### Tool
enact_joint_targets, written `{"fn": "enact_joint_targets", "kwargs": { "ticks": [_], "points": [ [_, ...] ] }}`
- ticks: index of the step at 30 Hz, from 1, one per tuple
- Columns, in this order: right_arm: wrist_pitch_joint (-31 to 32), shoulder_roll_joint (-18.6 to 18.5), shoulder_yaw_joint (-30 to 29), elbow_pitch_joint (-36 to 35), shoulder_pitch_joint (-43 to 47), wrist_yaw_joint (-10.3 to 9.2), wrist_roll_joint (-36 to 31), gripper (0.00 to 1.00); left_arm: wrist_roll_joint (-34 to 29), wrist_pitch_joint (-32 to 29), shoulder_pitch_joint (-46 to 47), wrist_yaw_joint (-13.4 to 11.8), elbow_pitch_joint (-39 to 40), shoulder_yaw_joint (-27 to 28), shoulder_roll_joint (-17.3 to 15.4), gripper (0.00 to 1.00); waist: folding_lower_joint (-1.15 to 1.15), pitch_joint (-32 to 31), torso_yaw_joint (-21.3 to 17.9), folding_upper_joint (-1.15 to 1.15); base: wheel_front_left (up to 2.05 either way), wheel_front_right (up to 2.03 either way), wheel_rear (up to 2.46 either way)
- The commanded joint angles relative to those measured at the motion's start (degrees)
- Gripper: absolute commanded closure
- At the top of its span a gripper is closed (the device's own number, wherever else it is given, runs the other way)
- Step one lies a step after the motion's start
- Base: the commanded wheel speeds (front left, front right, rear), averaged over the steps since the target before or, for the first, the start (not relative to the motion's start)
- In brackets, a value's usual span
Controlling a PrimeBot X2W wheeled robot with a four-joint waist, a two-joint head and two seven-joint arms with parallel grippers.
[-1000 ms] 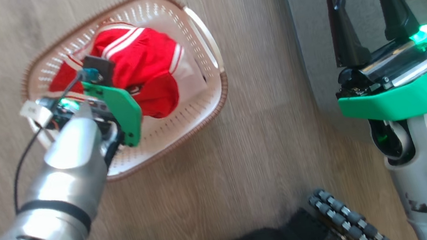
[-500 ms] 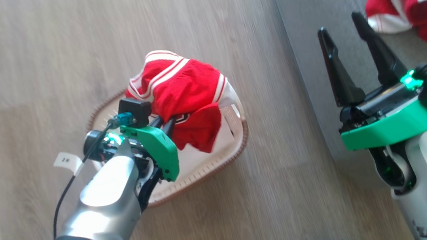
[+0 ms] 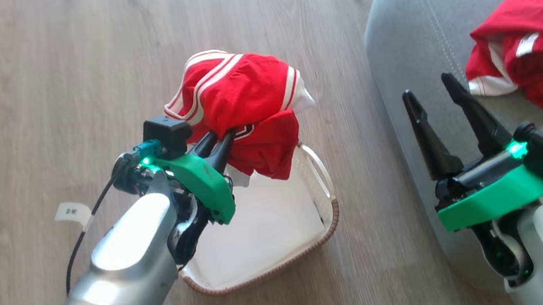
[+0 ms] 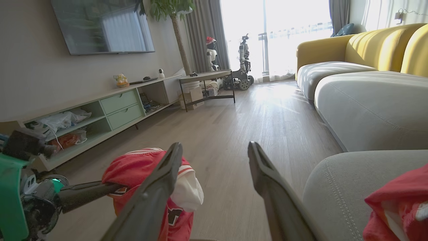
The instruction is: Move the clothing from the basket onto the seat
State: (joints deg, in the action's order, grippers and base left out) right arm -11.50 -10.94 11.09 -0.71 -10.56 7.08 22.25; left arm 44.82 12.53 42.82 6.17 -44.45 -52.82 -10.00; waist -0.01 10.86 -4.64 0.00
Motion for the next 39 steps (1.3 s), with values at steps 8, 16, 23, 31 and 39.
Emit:
{"fn": "enact_joint_targets", "kwargs": {
  "ticks": [8, 16, 23, 31, 39],
  "points": [
    [1.62, -0.85, 2.11, -3.08, 2.2, 0.41, 0.27, 0.0, 0.73, -4.54, 0.21, -5.44, 17.32, 3.23, -5.95, 1.0, 0.01, -5.06, 0.67, 0.0, 0.0, 0.0, 0.0],
    [2.94, -1.0, 4.6, -4.14, 4.38, 0.41, 1.1, 0.0, 2.05, -11.68, -0.21, -11.2, 34.41, 4.93, -11.02, 1.0, 0.01, -7.4, 0.68, 0.0, 0.0, 0.0, 0.0],
    [3.13, -1.11, 6.71, -3.91, 3.86, 0.41, 1.32, 0.0, 1.98, -13.72, -0.03, -12.94, 38.5, 4.87, -11.98, 1.0, 0.01, -7.12, 0.43, 0.0, 0.0, 0.0, 0.0],
    [4.36, -0.5, 12.6, -0.94, 1.9, 0.41, 2.87, 0.0, 2.13, -14.14, 0.23, -13.27, 39.19, 4.37, -11.29, 1.0, 0.01, -6.77, 0.61, 0.0, 0.0, 0.0, 0.0],
    [4.38, 1.32, 16.86, 6.88, -4.62, 0.41, 3.12, 0.0, 2.12, -13.49, 0.34, -12.85, 39.73, 3.65, -10.1, 1.0, 0.01, -6.58, 1.86, 0.0, 0.0, 0.0, 0.0]
  ]
}}
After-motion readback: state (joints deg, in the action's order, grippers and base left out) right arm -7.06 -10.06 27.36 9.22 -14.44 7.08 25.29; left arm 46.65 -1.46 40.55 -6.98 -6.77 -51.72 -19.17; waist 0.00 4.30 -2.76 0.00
